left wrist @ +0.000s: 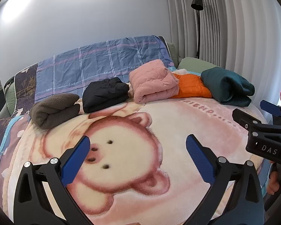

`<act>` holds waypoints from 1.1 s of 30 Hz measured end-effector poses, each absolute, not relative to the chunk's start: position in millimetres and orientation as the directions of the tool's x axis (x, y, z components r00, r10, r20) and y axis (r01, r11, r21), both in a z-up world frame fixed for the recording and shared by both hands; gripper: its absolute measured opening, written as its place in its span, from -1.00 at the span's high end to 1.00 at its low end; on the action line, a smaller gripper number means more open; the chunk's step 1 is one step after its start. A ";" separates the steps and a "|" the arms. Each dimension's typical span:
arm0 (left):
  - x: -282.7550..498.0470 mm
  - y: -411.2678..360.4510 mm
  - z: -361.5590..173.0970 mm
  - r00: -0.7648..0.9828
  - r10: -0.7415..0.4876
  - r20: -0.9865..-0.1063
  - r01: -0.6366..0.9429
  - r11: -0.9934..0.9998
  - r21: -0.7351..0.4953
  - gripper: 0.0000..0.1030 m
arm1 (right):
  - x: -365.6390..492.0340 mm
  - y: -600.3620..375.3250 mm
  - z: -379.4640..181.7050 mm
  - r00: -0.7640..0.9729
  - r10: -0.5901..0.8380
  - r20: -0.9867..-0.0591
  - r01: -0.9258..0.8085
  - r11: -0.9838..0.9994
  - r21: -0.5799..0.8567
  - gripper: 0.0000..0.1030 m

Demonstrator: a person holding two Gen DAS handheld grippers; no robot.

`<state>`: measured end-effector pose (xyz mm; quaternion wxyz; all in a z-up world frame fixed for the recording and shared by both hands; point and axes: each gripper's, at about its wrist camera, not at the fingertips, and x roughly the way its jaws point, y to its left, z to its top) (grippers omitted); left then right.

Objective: Fold large clothes

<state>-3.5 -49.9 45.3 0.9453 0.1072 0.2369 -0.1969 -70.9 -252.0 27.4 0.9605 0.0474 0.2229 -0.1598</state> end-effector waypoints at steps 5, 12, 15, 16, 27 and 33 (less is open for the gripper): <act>-2.6 -51.8 42.9 0.806 -0.320 -0.499 0.425 0.899 0.110 -0.97 | -70.5 -251.7 26.4 0.849 -0.287 -0.443 0.328 0.945 0.016 -0.96; -2.0 -52.5 41.9 0.803 -0.320 -0.502 0.427 0.898 0.110 -0.97 | -68.3 -252.1 23.4 0.847 -0.286 -0.448 0.326 0.945 0.011 -0.96; -1.9 -52.2 41.8 0.803 -0.320 -0.502 0.427 0.897 0.111 -0.97 | -68.3 -252.0 23.6 0.847 -0.287 -0.446 0.326 0.945 0.010 -0.96; -1.9 -52.1 41.8 0.803 -0.320 -0.503 0.427 0.897 0.110 -0.97 | -68.3 -252.2 23.5 0.848 -0.288 -0.446 0.326 0.945 0.010 -0.96; -1.9 -51.4 41.8 0.803 -0.321 -0.502 0.428 0.897 0.111 -0.97 | -66.2 -254.0 25.5 0.847 -0.288 -0.446 0.327 0.945 0.011 -0.96; -1.4 -52.3 41.4 0.806 -0.316 -0.500 0.422 0.899 0.113 -0.97 | -65.4 -255.4 26.1 0.845 -0.286 -0.451 0.326 0.945 0.011 -0.96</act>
